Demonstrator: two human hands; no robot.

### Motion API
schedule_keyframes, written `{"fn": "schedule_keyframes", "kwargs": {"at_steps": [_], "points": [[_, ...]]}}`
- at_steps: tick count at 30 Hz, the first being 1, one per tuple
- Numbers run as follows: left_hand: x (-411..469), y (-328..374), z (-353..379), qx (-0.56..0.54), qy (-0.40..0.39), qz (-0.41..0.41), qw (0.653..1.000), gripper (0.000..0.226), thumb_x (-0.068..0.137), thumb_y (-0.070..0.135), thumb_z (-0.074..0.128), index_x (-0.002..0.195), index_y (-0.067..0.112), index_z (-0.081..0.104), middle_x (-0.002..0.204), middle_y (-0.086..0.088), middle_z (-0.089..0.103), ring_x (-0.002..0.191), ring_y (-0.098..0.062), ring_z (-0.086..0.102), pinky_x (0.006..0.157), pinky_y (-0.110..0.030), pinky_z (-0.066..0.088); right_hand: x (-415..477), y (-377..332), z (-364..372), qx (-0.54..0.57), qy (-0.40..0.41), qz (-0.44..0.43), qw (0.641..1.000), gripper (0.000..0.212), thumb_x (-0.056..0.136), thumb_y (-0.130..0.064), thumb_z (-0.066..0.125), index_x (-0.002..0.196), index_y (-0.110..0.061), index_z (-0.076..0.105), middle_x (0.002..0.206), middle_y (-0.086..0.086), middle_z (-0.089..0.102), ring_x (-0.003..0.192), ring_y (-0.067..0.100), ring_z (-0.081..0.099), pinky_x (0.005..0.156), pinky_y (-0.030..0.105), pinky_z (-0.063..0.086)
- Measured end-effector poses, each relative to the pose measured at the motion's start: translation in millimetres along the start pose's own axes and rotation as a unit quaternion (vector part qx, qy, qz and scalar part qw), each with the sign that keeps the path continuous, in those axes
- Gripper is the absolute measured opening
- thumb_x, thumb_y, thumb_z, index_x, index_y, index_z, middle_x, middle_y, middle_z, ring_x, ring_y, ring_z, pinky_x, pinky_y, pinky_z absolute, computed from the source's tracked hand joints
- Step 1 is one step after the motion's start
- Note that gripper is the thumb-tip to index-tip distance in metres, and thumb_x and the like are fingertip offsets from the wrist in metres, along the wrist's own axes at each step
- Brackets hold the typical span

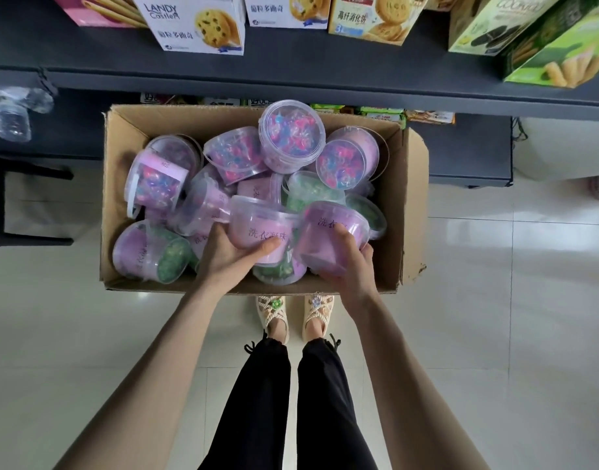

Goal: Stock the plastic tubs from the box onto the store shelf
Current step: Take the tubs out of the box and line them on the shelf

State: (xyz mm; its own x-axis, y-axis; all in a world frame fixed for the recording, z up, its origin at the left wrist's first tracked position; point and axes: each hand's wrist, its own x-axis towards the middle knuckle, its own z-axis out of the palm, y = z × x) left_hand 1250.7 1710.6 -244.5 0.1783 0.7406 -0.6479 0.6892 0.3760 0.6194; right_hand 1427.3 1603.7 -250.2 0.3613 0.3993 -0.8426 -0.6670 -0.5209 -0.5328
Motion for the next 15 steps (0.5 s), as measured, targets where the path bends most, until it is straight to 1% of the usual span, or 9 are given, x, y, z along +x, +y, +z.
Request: {"fn": "schedule_keyframes", "kwargs": {"at_steps": [1,3,4,6,8,9,11,13,15], "points": [[-11.4,8.9,-2.0,-0.034,0.012,-0.008,0.999,0.091,0.038,0.076,0.073,0.1,0.017,0.045,0.088,0.017,0.06,0.076,0.009,0.055,0.056,0.003,0.039,-8.0,-5.9,0.5,0.008,-0.004,-0.005,1.0,0.098,0.051,-0.063,0.081,0.129,-0.024,0.037,0.119,-0.002,0.051,0.093,0.017,0.07,0.083,0.05,0.056],[-30.8,22.8,-9.0,-0.108,0.028,-0.002,0.994,0.071,0.043,0.068,0.072,0.089,0.02,0.05,0.072,0.02,0.066,0.068,0.011,0.059,0.05,-0.001,0.04,-28.8,-21.5,-0.2,0.008,-0.022,-0.036,0.999,0.078,0.066,-0.051,0.078,0.127,-0.023,0.038,0.117,-0.005,0.048,0.095,0.01,0.067,0.075,0.042,0.059],[-38.8,36.7,-13.7,-0.145,0.032,0.003,0.989,0.067,0.046,0.066,0.071,0.092,0.021,0.051,0.077,0.021,0.068,0.074,0.01,0.061,0.055,-0.006,0.044,-40.4,-30.7,-1.5,-0.009,-0.031,-0.066,0.997,0.065,0.079,-0.038,0.073,0.13,-0.02,0.038,0.114,-0.008,0.048,0.092,0.004,0.067,0.072,0.036,0.059],[-57.1,67.9,-30.2,-0.206,0.035,0.0,0.978,0.071,0.058,0.059,0.073,0.113,0.025,0.046,0.102,0.016,0.063,0.094,-0.004,0.061,0.074,-0.024,0.051,-66.5,-55.4,-0.9,-0.017,-0.064,-0.127,0.99,0.051,0.091,-0.015,0.063,0.135,-0.012,0.037,0.114,-0.013,0.049,0.093,-0.003,0.064,0.07,0.033,0.058],[-76.3,103.6,-51.1,-0.258,0.031,0.006,0.965,0.061,0.073,0.05,0.069,0.124,0.027,0.045,0.114,0.008,0.062,0.1,-0.013,0.061,0.079,-0.031,0.053,-103.8,-91.7,6.3,-0.011,-0.1,-0.171,0.98,0.058,0.088,-0.03,0.066,0.136,-0.015,0.036,0.126,-0.005,0.051,0.101,0.012,0.066,0.077,0.046,0.058],[-87.6,125.8,-61.8,-0.253,0.037,0.046,0.966,0.054,0.073,0.051,0.068,0.12,0.034,0.05,0.109,0.012,0.065,0.095,-0.009,0.064,0.072,-0.026,0.054,-123.8,-112.3,10.7,-0.012,-0.109,-0.196,0.975,0.067,0.079,-0.043,0.071,0.134,-0.02,0.039,0.128,0.002,0.053,0.102,0.02,0.067,0.079,0.05,0.056],[-113.3,166.9,-87.1,-0.244,0.062,0.125,0.96,0.042,0.073,0.053,0.069,0.11,0.037,0.057,0.097,0.013,0.069,0.079,-0.01,0.065,0.056,-0.014,0.049,-159.8,-152.3,17.7,-0.045,-0.097,-0.249,0.963,0.069,0.061,-0.057,0.079,0.119,-0.033,0.052,0.116,0.003,0.062,0.097,0.023,0.069,0.076,0.047,0.057],[-135.1,209.3,-113.4,-0.272,0.06,0.152,0.948,0.044,0.084,0.051,0.059,0.121,0.028,0.052,0.111,0.003,0.065,0.088,-0.015,0.063,0.062,-0.016,0.047,-191.9,-193.0,25.6,-0.08,-0.079,-0.306,0.945,0.067,0.055,-0.063,0.079,0.111,-0.036,0.054,0.11,0.0,0.066,0.096,0.018,0.069,0.079,0.043,0.057],[-155.3,253.9,-135.2,-0.261,0.084,0.239,0.931,0.051,0.079,0.061,0.056,0.121,0.033,0.047,0.112,0.018,0.06,0.095,0.006,0.058,0.07,-0.011,0.044,-220.1,-237.4,35.6,-0.065,-0.092,-0.355,0.928,0.072,0.06,-0.053,0.079,0.119,-0.028,0.046,0.12,0.004,0.061,0.102,0.013,0.066,0.086,0.035,0.056]]}}
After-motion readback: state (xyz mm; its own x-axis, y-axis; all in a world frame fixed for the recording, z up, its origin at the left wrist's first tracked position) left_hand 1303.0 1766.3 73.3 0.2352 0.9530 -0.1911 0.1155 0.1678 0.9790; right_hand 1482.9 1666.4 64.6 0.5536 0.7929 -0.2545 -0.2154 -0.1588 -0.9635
